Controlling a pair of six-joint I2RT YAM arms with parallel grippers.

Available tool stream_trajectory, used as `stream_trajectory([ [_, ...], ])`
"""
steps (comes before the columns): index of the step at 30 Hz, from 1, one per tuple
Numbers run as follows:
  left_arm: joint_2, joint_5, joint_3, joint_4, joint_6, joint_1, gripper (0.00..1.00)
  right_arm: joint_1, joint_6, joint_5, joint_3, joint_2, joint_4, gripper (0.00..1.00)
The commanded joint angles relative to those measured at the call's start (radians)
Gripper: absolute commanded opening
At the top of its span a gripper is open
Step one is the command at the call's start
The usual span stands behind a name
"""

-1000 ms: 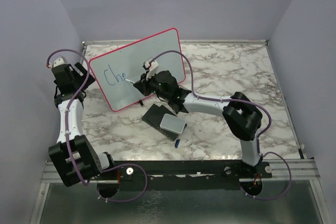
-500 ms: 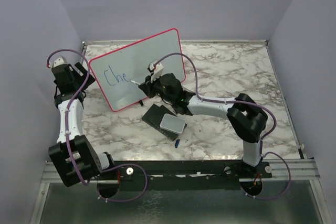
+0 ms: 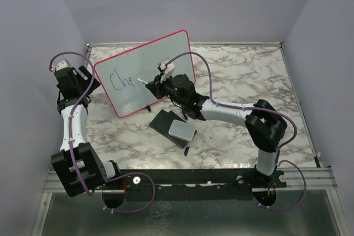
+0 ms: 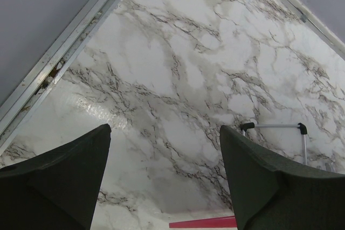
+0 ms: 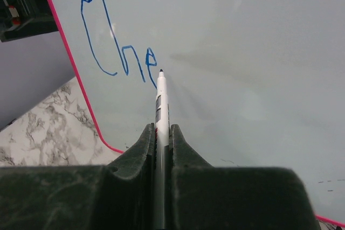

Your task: Write a sentence on the whiteboard

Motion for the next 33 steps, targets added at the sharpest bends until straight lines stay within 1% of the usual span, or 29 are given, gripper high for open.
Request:
stream_trajectory([
  [1, -0.024, 0.025, -0.011, 0.016, 0.012, 0.001, 0.83, -0.006, -0.014, 0.000, 0.057, 0.025, 0.009, 0.01],
  [7, -0.024, 0.028, -0.010, 0.015, 0.012, 0.001, 0.83, -0.011, -0.010, -0.013, 0.087, 0.056, -0.009, 0.01],
  [14, -0.022, 0.030, -0.010, 0.016, 0.010, 0.002, 0.83, -0.011, -0.004, -0.033, 0.059, 0.053, -0.006, 0.01],
  [33, -0.024, 0.028, -0.013, 0.017, 0.013, 0.001, 0.82, -0.012, -0.003, -0.021, 0.089, 0.094, -0.047, 0.01],
])
